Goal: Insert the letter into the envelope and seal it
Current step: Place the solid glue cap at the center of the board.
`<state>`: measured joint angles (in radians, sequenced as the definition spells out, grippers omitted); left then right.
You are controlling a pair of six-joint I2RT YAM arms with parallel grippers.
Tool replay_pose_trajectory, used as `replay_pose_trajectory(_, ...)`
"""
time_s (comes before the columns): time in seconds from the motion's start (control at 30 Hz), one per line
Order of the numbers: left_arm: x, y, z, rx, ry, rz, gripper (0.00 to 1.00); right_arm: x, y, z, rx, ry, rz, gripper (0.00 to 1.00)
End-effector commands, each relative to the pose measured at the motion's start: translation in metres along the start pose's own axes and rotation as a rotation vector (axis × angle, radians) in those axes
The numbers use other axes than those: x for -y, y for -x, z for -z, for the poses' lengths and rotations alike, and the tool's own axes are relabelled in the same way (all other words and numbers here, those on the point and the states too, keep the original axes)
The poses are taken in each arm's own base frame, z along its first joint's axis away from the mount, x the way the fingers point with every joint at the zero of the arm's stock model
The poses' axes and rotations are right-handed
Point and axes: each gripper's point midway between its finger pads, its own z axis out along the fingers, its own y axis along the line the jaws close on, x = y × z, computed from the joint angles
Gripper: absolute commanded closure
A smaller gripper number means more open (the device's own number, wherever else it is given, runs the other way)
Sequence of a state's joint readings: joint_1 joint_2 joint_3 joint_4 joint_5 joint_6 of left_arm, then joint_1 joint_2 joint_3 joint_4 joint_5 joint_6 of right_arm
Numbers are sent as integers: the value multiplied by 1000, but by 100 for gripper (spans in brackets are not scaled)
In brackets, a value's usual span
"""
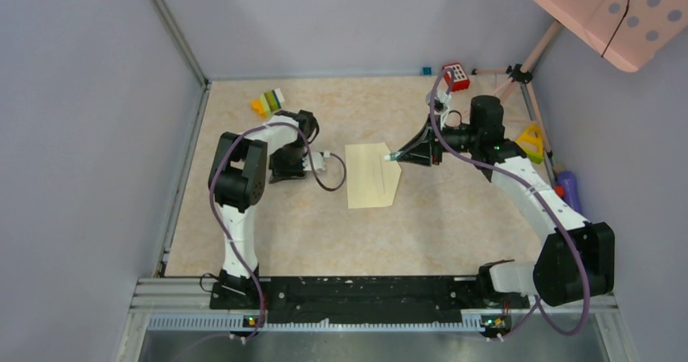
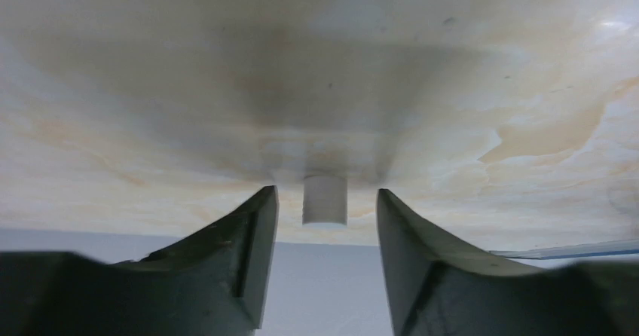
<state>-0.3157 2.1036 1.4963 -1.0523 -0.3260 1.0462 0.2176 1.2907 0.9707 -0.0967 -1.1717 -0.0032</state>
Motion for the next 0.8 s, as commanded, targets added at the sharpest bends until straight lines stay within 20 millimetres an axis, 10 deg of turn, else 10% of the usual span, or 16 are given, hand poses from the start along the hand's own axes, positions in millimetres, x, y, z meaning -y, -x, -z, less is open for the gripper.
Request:
replay_pose_trajectory(0.0, 9, 6, 7, 55, -39, -11, 38, -9, 23, 6, 43, 8, 97, 100)
replay_pose_trajectory(0.17, 7, 9, 32, 138, -19, 10, 2, -10, 24, 6, 43, 10, 100, 100)
replay_pose_trajectory(0.77, 0, 60, 265, 1173, 59, 154, 2, -26, 24, 6, 62, 101, 56, 100)
